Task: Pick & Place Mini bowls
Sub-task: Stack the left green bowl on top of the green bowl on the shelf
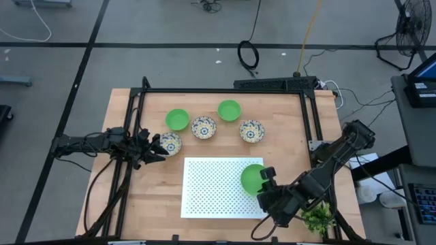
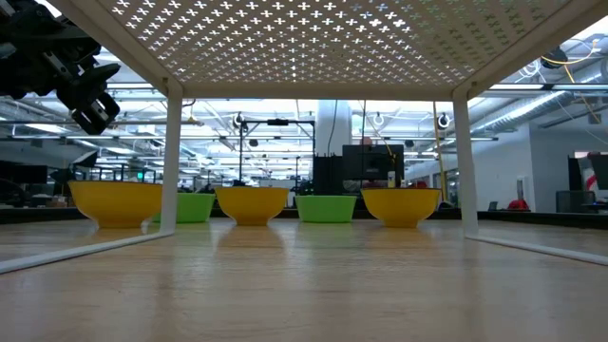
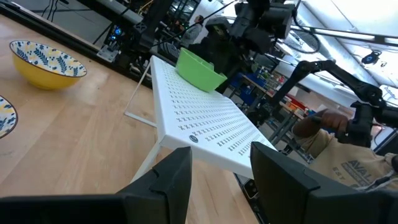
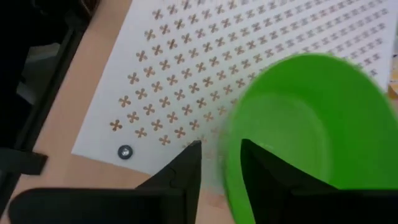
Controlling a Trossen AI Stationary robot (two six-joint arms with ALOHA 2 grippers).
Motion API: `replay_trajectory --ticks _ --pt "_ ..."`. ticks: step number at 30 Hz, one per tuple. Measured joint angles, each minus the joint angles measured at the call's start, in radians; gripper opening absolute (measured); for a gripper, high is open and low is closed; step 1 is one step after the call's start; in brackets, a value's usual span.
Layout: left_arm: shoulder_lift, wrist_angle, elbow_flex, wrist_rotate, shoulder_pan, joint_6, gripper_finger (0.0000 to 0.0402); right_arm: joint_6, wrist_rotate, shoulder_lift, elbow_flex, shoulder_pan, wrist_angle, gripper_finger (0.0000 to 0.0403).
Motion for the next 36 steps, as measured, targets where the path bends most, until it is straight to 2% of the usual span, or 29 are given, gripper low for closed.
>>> replay_trajectory --ticks 8,10,12,14,18,21,23,27,31,36 --pt "0.000 0.000 0.000 0.000 0.000 0.000 0.0166 -0.056 0.004 -0.143 0.000 -0.015 0.147 0.0147" --pt "0.000 0.000 0.000 0.000 0.000 0.000 0.0166 -0.085 0.037 -0.203 0.000 -0.016 0.151 0.0152" --pt "0.000 0.000 0.000 0.000 0.000 0.000 0.0166 -0.114 0.130 -0.268 -0.021 -0.016 0.153 0.0152" --pt "0.000 0.000 0.000 0.000 0.000 0.000 0.0166 -0.138 0.266 -0.344 -0.077 -0.012 0.158 0.0149" --pt "0.000 0.000 0.000 0.000 0.000 0.000 0.0166 -0.177 0.543 -0.518 -0.272 -0.024 0.261 0.0142" --pt "0.000 0.000 0.000 0.000 0.000 0.000 0.0166 -0.230 0.681 -0.658 -0.465 -0.045 0.462 0.0138" --pt "0.000 0.000 0.000 0.000 0.000 0.000 0.0166 -0.298 0.710 -0.740 -0.608 -0.064 0.640 0.0137" --pt "0.000 0.014 0.000 -0.014 0.000 -0.011 0.0166 -0.511 0.710 -0.852 -0.890 -0.111 1.041 0.0138" --pt "0.000 0.023 0.000 -0.078 0.000 0.171 0.0166 -0.728 0.711 -0.913 -1.116 -0.169 1.462 0.0138" --pt "0.000 0.025 0.000 -0.193 0.000 0.325 0.0166 -0.962 0.705 -0.930 -1.308 -0.238 1.961 0.0133"
